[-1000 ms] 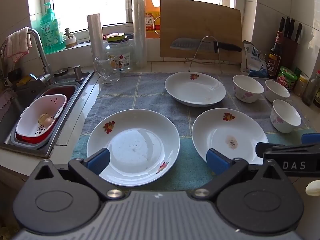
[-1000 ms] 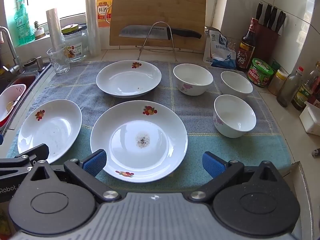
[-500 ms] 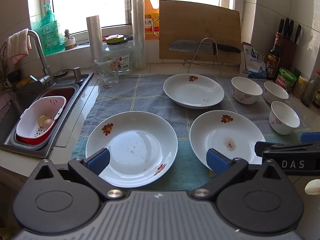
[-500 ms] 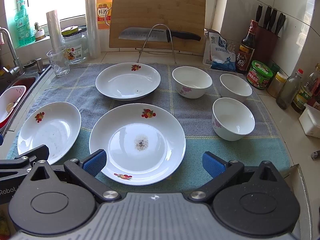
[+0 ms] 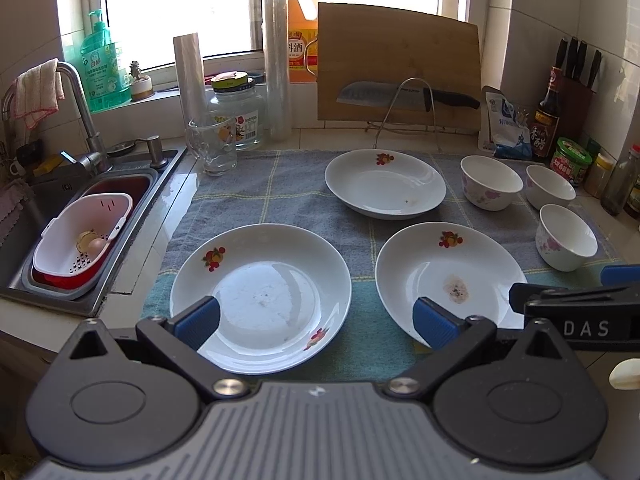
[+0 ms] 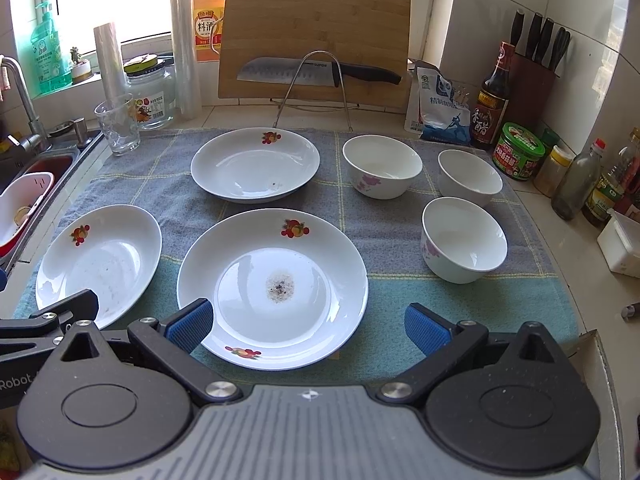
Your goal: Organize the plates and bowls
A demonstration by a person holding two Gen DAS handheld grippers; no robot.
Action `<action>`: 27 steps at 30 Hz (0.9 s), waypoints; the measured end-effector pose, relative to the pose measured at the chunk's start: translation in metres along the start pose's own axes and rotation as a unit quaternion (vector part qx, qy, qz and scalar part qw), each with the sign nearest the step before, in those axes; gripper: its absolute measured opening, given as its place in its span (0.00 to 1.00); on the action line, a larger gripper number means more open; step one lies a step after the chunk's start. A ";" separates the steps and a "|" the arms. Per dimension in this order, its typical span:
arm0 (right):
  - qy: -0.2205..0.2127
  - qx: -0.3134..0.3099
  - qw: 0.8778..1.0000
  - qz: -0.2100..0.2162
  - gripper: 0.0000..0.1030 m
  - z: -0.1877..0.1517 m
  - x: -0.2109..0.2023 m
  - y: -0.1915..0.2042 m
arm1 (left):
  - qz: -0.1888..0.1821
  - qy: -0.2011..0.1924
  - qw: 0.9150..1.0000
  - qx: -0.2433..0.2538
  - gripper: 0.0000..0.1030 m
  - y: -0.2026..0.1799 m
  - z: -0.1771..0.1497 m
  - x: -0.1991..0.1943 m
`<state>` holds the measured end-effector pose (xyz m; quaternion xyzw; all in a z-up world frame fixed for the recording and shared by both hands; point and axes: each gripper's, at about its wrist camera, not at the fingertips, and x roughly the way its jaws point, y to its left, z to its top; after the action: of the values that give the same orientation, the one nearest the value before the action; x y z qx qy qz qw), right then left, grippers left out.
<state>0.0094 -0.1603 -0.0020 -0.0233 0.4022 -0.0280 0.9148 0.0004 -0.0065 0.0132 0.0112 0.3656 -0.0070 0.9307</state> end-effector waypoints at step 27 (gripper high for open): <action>-0.004 -0.007 1.000 0.001 1.00 -0.001 0.002 -0.002 | 0.001 -0.001 1.000 -0.004 0.99 0.000 -0.002 -0.002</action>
<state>0.0099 -0.1626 -0.0034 -0.0293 0.3992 -0.0242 0.9161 -0.0028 -0.0061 0.0132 0.0077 0.3646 -0.0051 0.9311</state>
